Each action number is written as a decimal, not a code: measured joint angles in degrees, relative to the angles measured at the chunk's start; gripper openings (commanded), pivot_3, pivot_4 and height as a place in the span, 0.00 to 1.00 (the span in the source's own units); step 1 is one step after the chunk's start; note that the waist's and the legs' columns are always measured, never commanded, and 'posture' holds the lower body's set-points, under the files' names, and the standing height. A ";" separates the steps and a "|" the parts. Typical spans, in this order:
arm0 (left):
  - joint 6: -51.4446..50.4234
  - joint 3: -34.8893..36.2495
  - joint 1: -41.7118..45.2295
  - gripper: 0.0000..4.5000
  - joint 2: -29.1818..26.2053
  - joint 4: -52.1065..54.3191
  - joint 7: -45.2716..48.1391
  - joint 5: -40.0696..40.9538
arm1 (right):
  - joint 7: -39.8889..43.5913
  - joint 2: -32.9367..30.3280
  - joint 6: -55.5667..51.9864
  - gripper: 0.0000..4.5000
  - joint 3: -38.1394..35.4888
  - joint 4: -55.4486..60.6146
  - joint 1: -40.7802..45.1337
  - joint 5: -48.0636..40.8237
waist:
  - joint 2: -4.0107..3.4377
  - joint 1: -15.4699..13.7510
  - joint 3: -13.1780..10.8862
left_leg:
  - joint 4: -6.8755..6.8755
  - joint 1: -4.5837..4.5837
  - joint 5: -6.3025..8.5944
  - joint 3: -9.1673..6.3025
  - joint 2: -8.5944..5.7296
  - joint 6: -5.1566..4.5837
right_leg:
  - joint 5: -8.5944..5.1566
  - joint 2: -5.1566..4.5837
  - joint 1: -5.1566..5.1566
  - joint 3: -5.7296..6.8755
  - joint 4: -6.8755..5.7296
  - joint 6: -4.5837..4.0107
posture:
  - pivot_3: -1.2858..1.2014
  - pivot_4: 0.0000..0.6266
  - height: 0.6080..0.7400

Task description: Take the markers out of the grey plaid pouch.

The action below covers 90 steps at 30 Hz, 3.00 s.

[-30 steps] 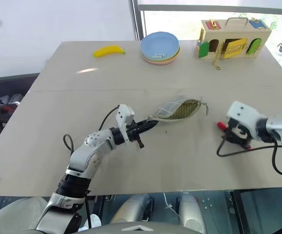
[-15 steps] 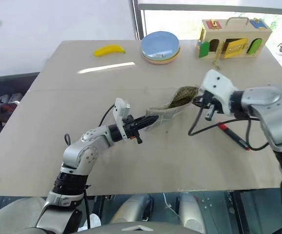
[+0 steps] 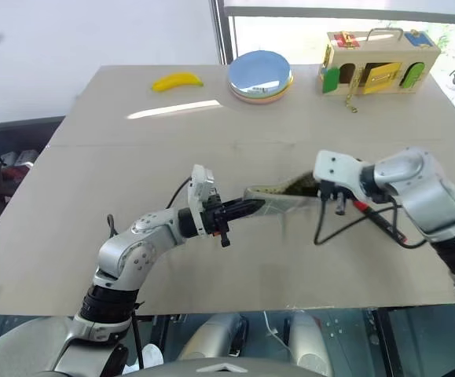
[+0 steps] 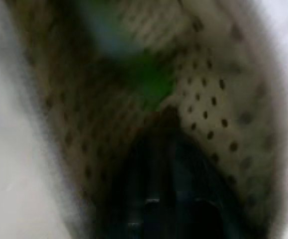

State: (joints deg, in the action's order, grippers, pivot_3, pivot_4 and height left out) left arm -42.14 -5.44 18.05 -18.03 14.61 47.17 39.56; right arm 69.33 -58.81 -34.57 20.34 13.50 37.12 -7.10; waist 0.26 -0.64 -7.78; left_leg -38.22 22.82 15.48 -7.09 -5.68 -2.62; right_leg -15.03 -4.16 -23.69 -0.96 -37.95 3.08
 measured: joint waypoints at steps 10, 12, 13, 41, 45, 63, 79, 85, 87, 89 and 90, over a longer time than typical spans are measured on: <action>-6.65 1.08 -1.02 0.00 -3.16 1.74 0.87 7.41 | 9.76 -3.90 -7.73 0.99 3.58 14.50 4.89 -1.23 | -0.01 -0.05 0.00 | -0.03 -0.04 0.01 0.00 0.00 0.00 | 0.00 -0.01 0.05 0.00 0.02 0.00 | 0.52 0.24 1.00; -4.77 -0.72 -1.82 0.00 -3.45 0.45 1.74 4.85 | 9.39 -3.49 -7.44 0.99 6.11 13.79 3.71 0.46 | -0.01 -0.18 0.00 | -0.02 -0.03 0.01 0.00 0.00 0.00 | 0.00 -0.01 0.04 0.00 0.01 0.00 | 0.52 0.24 1.00; -4.30 -1.42 -2.18 0.00 -3.45 -0.15 1.90 4.17 | 9.09 -3.01 -7.30 0.99 6.99 13.45 3.03 1.10 | 0.00 -0.23 0.00 | -0.03 -0.03 0.01 -0.01 0.00 0.00 | 0.00 -0.01 0.04 0.01 0.02 0.00 | 0.52 0.24 1.00; 20.04 -6.75 -8.30 0.00 -1.78 -8.92 10.41 -9.66 | 5.01 5.69 -9.25 0.59 16.14 15.88 -0.38 12.19 | 0.08 -0.06 0.13 | -0.06 -0.39 0.01 -0.01 0.01 0.00 | 0.00 0.00 0.32 0.01 -0.02 0.00 | 0.52 0.24 1.00; 20.12 -6.75 -8.53 0.00 -1.78 -8.96 10.61 -10.21 | 4.76 7.14 -9.37 0.59 16.56 14.86 -0.23 13.75 | 0.11 0.01 0.15 | 0.02 -0.89 0.04 -0.01 0.03 -0.02 | -0.01 0.01 0.77 0.00 0.02 -0.01 | 0.52 0.24 1.00; 20.61 -6.57 -9.02 0.00 -0.89 -9.13 10.58 -11.31 | 3.58 11.08 -6.06 0.01 16.87 9.52 -0.98 18.34 | 0.59 0.27 0.70 | 0.03 -1.24 0.18 -0.05 0.07 -0.24 | 0.02 0.06 1.15 0.04 0.05 -0.05 | 0.52 0.24 1.00; 20.72 -6.46 -9.31 0.00 -0.36 -9.17 10.55 -11.31 | 3.85 11.77 -7.77 0.69 14.82 9.65 -1.91 17.51 | 0.28 -0.06 0.40 | 0.21 -0.97 0.11 -0.15 0.05 -0.09 | 0.02 0.02 0.89 0.11 0.22 -0.05 | 0.52 0.24 1.00; 20.74 -6.45 -9.29 0.00 -0.31 -9.17 10.59 -11.28 | 3.28 12.13 -10.74 0.69 14.47 10.05 0.74 17.30 | 0.10 -0.15 0.16 | 0.26 -0.86 0.08 -0.16 0.04 -0.04 | 0.02 0.01 0.83 0.12 0.26 -0.05 | 0.52 0.24 1.00; 20.75 -6.45 -9.29 0.00 -0.31 -9.16 10.59 -11.27 | 3.47 12.11 -11.76 0.69 14.47 10.36 1.21 16.80 | 0.08 -0.15 0.15 | 0.30 -0.81 0.07 -0.16 0.04 -0.03 | 0.02 0.01 0.75 0.11 0.30 -0.05 | 0.52 0.24 1.00; 20.75 -6.44 -9.27 0.00 -0.31 -9.16 10.58 -11.27 | 3.83 12.04 -12.82 0.69 14.35 10.61 2.14 16.06 | 0.06 -0.13 0.11 | 0.34 -0.71 0.07 -0.14 0.03 -0.03 | 0.02 0.00 0.64 0.09 0.31 -0.05 | 0.52 0.24 1.00; 20.75 -6.43 -9.28 0.00 -0.29 -9.16 10.57 -11.25 | 3.92 12.04 -13.36 0.69 13.91 10.98 2.29 15.53 | 0.05 -0.15 0.10 | 0.36 -0.70 0.07 -0.14 0.03 -0.03 | 0.02 0.00 0.62 0.09 0.32 -0.05 | 0.52 0.24 1.00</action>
State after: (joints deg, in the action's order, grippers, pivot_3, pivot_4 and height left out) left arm -21.39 -11.86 8.78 -18.33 5.44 57.74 28.31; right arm 73.25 -46.77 -47.92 34.26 24.48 39.40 8.43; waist 0.31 -0.79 -7.68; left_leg -37.86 22.12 15.55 -7.23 -5.65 -2.65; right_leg -15.01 -4.16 -23.07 -0.87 -37.63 3.02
